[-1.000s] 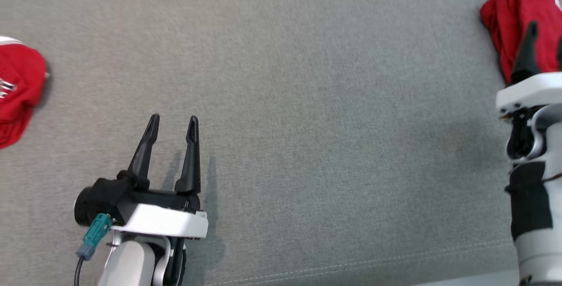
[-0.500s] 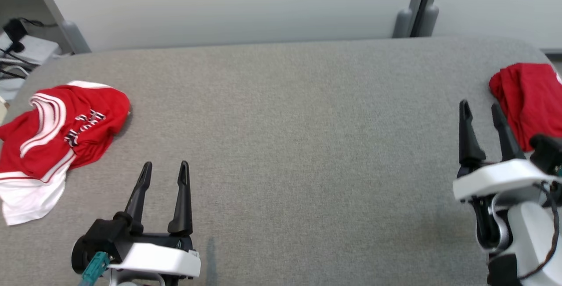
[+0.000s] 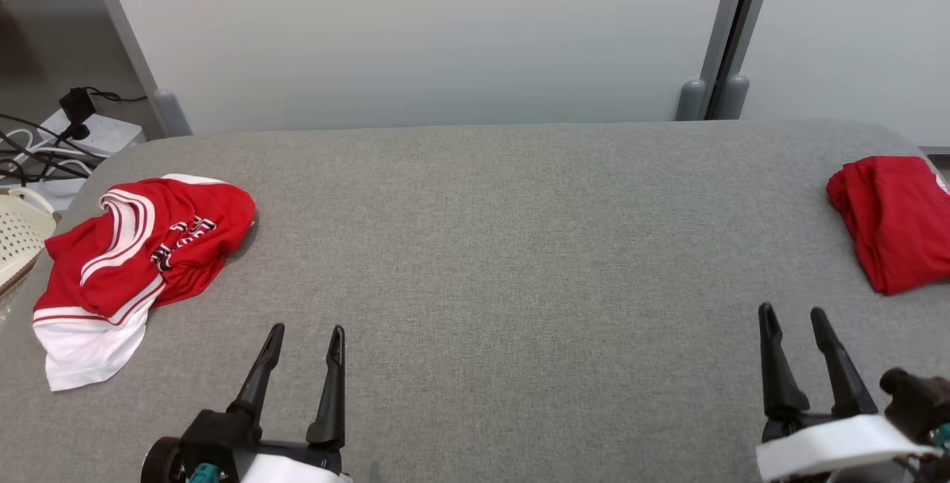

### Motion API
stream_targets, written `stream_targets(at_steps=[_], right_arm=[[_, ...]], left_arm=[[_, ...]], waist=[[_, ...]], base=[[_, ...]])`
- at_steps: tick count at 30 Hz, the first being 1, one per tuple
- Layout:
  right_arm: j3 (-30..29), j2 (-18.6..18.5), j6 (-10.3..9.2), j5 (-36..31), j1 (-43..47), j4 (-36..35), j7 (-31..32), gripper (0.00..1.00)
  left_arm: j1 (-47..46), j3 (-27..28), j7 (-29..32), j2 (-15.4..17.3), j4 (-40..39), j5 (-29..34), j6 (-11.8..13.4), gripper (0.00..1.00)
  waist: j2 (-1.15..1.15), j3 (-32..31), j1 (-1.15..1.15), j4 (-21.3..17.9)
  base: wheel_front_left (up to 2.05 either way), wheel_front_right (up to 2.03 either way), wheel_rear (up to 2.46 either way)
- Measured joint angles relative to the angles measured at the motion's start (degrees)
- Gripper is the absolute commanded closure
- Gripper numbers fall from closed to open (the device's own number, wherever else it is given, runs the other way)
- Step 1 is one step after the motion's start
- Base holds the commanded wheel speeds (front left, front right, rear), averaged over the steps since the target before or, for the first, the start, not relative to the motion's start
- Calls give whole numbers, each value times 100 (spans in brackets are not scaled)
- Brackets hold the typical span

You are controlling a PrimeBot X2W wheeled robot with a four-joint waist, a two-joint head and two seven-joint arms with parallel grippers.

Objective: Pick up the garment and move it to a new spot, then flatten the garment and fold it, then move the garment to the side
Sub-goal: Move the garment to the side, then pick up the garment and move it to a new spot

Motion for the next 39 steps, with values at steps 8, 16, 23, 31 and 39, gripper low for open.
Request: stream_targets(at_steps=[8, 16, 23, 31, 39], right_arm=[[83, 67, 0, -495, 404, -180, 0, 0], [152, 67, 0, -683, 442, -376, 0, 0], [134, 68, 0, -693, 497, -409, 0, 0], [372, 43, 0, -682, 522, -476, 0, 0], [581, 18, 0, -628, 522, -513, 0, 0]], left_arm=[[76, -73, 0, 3, -3, 7, 201, 0], [77, -63, 0, 3, -11, 7, 309, 0], [113, -51, 0, 3, -7, 7, 290, 0], [113, -4, 0, 3, 5, 7, 234, 0], [113, 40, 1, 3, -36, -2, 245, 0]], waist=[[0, 0, 0, -58], [0, 72, 0, -31], [0, 115, 0, 65], [0, 107, 0, 310], [0, 109, 0, 773]], base=[[0, 0, 0], [0, 0, 0], [0, 0, 0], [0, 0, 0], [0, 0, 0]])
